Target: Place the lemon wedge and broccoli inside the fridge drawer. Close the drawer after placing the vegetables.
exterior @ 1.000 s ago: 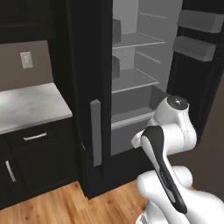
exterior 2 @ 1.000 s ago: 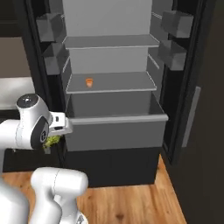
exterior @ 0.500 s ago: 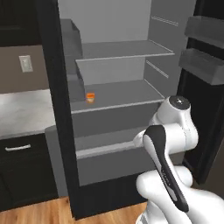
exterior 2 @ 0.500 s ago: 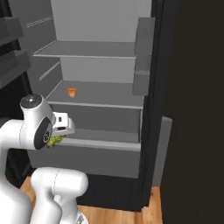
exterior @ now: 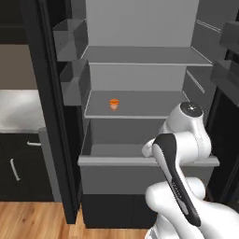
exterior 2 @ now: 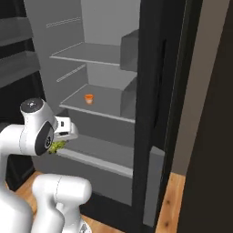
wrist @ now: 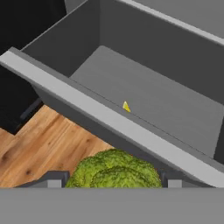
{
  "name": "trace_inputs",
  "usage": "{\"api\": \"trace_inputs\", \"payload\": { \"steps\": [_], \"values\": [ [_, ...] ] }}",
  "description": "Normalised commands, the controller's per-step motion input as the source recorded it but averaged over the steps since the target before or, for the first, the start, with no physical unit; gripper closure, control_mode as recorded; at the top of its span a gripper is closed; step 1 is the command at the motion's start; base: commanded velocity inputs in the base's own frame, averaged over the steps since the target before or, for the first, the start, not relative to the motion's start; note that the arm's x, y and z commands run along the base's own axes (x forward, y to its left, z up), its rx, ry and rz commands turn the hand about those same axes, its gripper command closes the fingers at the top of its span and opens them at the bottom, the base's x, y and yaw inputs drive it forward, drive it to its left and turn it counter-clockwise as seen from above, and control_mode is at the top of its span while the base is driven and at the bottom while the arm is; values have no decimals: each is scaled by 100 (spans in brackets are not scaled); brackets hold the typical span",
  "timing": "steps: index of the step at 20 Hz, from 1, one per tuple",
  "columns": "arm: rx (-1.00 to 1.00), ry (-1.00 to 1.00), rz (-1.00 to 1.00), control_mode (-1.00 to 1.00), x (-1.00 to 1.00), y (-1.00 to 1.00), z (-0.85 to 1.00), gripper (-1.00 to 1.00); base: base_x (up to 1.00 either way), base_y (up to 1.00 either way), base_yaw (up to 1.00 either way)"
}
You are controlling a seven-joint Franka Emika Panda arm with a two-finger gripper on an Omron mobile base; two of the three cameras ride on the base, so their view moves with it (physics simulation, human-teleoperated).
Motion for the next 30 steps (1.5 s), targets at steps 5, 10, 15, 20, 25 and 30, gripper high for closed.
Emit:
{"api": "trace_inputs", "payload": {
  "steps": [5, 10, 15, 20, 25, 30],
  "values": [
    [0, 0, 0, 100, 0, 0, 0, 100, 9, -64, 37],
    [5, 1, 18, -100, 90, -15, -10, 100, 0, 0, 0],
    [0, 4, 0, -100, 100, 2, -14, 100, 0, 0, 0],
    [-12, 12, -9, -100, 97, 44, -40, 100, 0, 0, 0],
    [-6, 16, -1, -100, 60, 4, -34, 100, 0, 0, 0],
    [-3, 20, 0, -100, 88, 0, -42, 100, 0, 0, 0]
  ]
}}
